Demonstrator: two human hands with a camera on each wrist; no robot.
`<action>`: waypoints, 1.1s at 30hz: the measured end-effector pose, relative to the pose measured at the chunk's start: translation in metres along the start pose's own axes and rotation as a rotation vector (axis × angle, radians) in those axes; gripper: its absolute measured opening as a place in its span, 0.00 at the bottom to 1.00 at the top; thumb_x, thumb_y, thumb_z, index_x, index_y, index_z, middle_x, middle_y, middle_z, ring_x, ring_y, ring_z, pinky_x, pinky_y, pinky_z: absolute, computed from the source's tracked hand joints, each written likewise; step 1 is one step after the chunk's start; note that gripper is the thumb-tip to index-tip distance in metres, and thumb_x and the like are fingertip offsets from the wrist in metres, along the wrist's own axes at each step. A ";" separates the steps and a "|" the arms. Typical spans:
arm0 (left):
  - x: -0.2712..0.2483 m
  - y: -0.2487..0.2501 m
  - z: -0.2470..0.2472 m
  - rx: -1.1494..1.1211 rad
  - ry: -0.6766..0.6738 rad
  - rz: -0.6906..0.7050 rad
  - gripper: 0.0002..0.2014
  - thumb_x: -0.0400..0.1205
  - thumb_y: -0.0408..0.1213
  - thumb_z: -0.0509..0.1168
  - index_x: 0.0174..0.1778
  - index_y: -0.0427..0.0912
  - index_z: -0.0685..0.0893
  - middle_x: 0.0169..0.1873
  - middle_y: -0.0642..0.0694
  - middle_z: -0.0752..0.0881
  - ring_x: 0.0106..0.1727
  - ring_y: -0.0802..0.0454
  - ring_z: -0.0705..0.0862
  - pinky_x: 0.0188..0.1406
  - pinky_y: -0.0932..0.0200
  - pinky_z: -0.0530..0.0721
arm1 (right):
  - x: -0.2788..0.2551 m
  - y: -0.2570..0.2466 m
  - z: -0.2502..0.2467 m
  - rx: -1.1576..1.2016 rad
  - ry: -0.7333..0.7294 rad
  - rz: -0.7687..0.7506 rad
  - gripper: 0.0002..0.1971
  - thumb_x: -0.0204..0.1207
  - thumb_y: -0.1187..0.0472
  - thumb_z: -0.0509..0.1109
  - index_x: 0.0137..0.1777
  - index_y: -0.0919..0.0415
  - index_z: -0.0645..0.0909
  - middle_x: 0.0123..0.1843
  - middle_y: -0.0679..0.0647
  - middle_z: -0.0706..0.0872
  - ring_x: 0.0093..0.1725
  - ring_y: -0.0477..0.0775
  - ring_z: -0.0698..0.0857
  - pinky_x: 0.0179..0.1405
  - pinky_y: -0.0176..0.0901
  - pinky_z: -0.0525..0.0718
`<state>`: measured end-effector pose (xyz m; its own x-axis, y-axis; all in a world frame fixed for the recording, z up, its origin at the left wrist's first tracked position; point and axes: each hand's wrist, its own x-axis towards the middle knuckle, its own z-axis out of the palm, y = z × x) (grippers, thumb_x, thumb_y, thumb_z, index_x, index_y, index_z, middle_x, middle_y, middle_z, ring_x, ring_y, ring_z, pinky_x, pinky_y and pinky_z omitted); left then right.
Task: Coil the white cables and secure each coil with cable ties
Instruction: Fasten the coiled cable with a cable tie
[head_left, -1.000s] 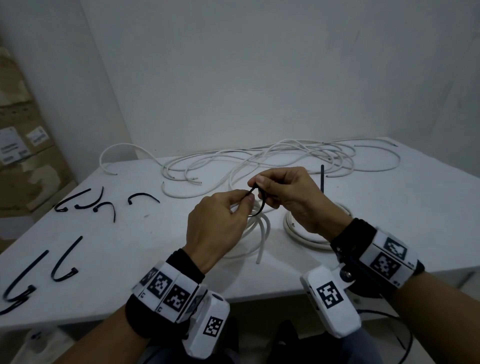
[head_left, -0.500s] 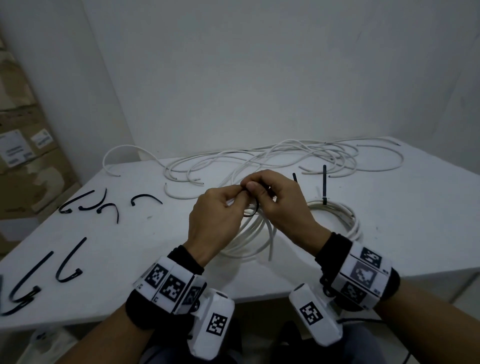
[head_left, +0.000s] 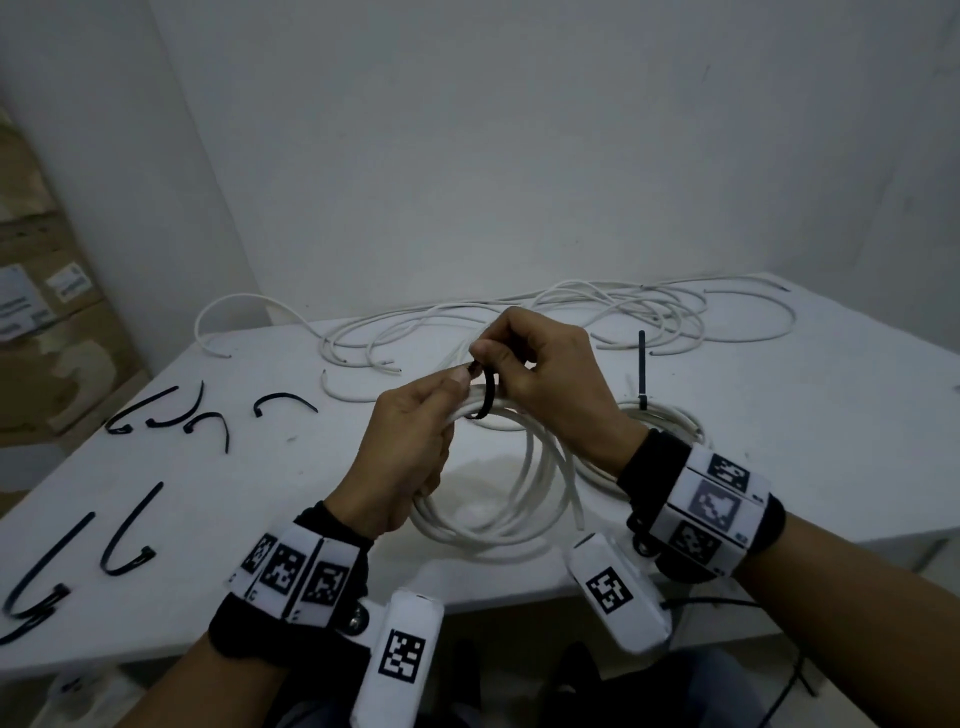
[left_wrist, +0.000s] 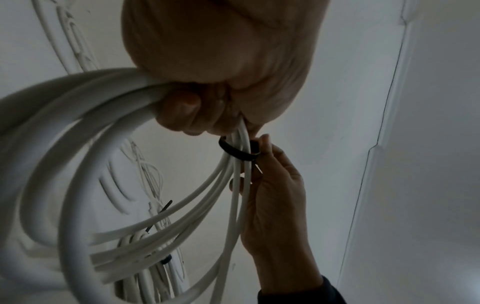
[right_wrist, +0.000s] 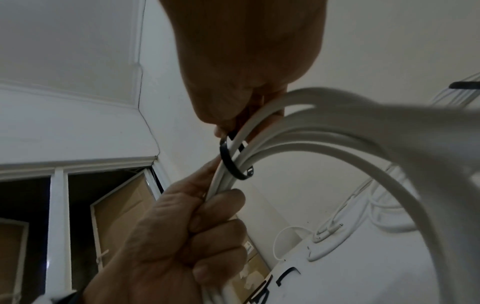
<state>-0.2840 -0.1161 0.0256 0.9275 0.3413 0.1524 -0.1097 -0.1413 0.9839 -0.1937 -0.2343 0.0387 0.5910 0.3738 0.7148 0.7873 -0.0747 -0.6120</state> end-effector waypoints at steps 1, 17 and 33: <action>-0.001 0.000 -0.001 -0.022 -0.012 0.000 0.13 0.85 0.51 0.60 0.47 0.53 0.89 0.20 0.46 0.62 0.19 0.53 0.57 0.18 0.66 0.57 | 0.001 0.000 0.000 -0.031 -0.024 0.002 0.07 0.76 0.62 0.72 0.38 0.64 0.82 0.31 0.53 0.86 0.31 0.52 0.81 0.34 0.44 0.80; -0.003 -0.005 0.002 -0.133 -0.025 -0.065 0.12 0.83 0.46 0.65 0.57 0.48 0.89 0.18 0.49 0.60 0.17 0.55 0.55 0.17 0.66 0.56 | 0.054 -0.030 -0.020 -0.198 -0.172 0.074 0.11 0.80 0.56 0.68 0.38 0.62 0.79 0.24 0.47 0.79 0.22 0.40 0.77 0.27 0.33 0.72; 0.000 -0.009 -0.004 -0.019 -0.192 -0.043 0.14 0.84 0.50 0.61 0.59 0.52 0.88 0.22 0.46 0.75 0.18 0.52 0.67 0.18 0.63 0.70 | 0.025 -0.011 -0.017 -0.117 -0.286 0.105 0.07 0.76 0.61 0.72 0.41 0.65 0.83 0.32 0.46 0.86 0.34 0.46 0.85 0.33 0.35 0.82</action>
<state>-0.2842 -0.1106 0.0171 0.9824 0.1629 0.0911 -0.0733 -0.1120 0.9910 -0.1846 -0.2394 0.0693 0.6098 0.6018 0.5157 0.7493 -0.2258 -0.6226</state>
